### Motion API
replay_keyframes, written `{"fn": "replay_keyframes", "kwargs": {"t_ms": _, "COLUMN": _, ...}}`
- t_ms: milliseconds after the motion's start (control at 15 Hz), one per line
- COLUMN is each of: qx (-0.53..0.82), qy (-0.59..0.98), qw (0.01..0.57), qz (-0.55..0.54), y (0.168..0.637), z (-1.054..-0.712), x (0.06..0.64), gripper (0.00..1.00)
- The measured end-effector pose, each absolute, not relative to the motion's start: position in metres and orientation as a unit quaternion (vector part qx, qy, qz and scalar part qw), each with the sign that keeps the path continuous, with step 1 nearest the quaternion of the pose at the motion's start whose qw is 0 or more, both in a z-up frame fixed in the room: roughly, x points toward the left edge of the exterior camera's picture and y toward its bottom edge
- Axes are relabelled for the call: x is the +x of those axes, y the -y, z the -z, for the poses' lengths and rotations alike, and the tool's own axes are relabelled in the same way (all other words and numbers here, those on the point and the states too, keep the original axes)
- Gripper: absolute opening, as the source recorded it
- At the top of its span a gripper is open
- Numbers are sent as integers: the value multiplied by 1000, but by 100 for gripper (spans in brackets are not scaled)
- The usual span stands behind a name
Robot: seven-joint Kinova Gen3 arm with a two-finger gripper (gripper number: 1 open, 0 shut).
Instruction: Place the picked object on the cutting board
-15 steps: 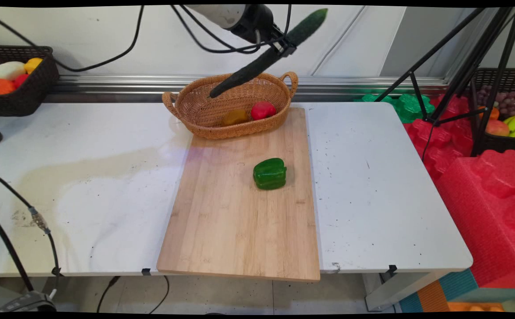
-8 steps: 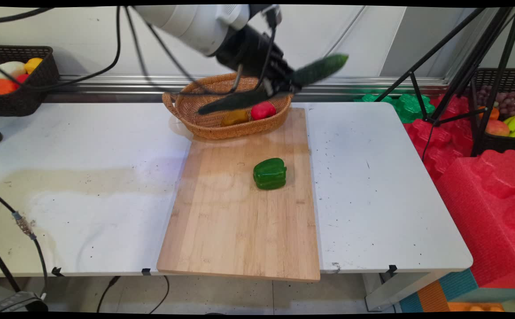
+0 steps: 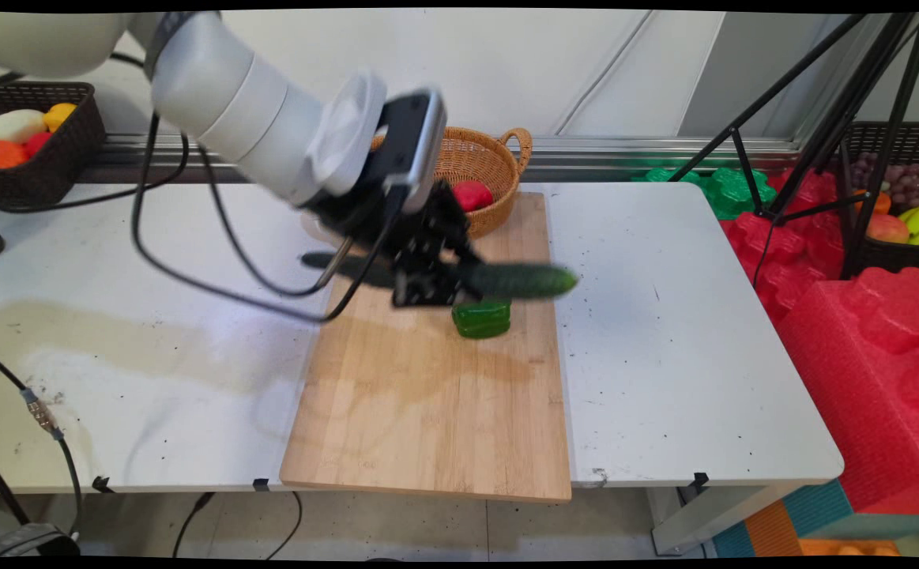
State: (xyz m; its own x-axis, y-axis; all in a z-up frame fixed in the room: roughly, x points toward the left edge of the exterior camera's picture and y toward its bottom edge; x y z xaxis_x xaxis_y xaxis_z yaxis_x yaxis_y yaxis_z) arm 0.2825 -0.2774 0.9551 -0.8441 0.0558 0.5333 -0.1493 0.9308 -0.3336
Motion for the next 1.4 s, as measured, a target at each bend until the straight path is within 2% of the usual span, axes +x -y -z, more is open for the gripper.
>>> {"fn": "replay_keyframes", "kwargs": {"t_ms": 400, "qx": -46, "qy": 963, "qw": 221, "qz": -146, "y": 255, "z": -918, "x": 290, "gripper": 0}}
{"fn": "replay_keyframes", "kwargs": {"t_ms": 1400, "qx": -136, "qy": 978, "qw": 129, "qz": -93, "y": 277, "z": -831, "x": 277, "gripper": 0}}
